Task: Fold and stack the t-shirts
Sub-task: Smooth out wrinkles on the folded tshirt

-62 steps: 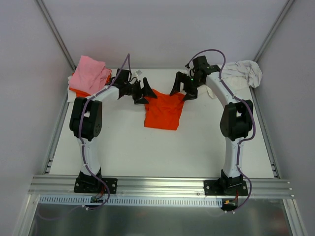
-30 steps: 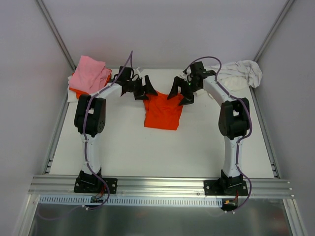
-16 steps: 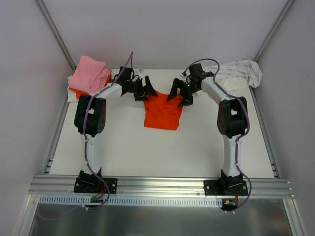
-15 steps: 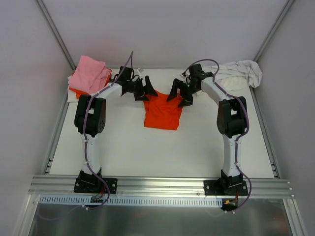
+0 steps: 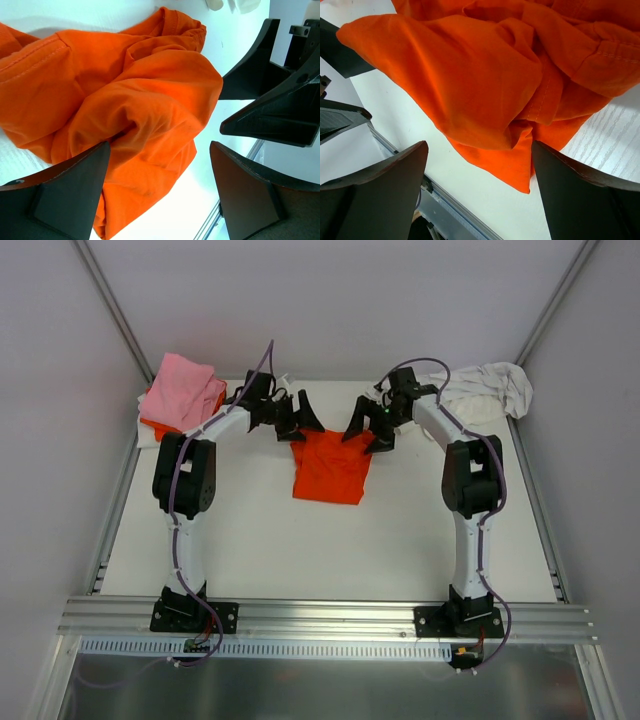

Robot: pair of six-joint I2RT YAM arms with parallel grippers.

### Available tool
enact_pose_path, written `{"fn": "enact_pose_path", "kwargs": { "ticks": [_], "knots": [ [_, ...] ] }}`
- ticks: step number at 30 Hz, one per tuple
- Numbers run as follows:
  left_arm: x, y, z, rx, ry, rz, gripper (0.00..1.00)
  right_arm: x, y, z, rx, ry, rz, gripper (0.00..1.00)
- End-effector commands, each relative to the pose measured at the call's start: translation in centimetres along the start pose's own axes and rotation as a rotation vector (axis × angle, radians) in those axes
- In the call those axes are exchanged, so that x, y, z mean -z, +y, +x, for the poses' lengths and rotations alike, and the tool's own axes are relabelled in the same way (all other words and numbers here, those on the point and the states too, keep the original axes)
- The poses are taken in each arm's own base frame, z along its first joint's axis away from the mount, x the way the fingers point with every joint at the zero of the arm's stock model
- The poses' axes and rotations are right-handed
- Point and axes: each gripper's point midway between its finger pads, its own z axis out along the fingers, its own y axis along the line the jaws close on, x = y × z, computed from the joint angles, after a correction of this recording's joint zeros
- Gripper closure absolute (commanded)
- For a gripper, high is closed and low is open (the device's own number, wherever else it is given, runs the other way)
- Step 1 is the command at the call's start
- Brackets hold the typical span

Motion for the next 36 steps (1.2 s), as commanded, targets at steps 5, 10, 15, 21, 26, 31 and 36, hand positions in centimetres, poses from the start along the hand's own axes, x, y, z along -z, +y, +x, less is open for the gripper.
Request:
{"fn": "enact_pose_path", "kwargs": {
  "ticks": [5,10,15,21,26,31,36],
  "knots": [
    [-0.3,-1.6,0.1,-0.018,0.018,0.038,0.18,0.4,1.5,-1.4,0.019,-0.03,-0.045,0.16],
    [-0.3,-1.6,0.3,-0.017,0.024,0.037,0.19,0.0,1.7,-1.3,0.011,-0.029,-0.055,0.23],
    [-0.5,-1.9,0.7,-0.009,0.042,0.056,0.37,-0.6,2.1,-1.2,0.009,-0.023,-0.074,0.38],
    [-0.6,-2.0,0.7,0.003,0.055,0.068,0.63,-1.1,2.5,-1.2,-0.005,-0.017,-0.097,0.73],
    [-0.5,-2.4,0.8,0.006,0.062,0.085,0.92,-1.1,2.6,-1.0,-0.007,-0.009,-0.104,0.95],
    [-0.1,-2.8,0.9,0.003,0.064,0.087,1.0,-0.2,2.8,-0.2,-0.005,-0.002,-0.105,1.0],
    [0.9,-3.5,1.2,-0.011,0.063,0.095,1.0,1.2,3.1,1.1,0.03,0.0,-0.098,1.0]
  ]
}}
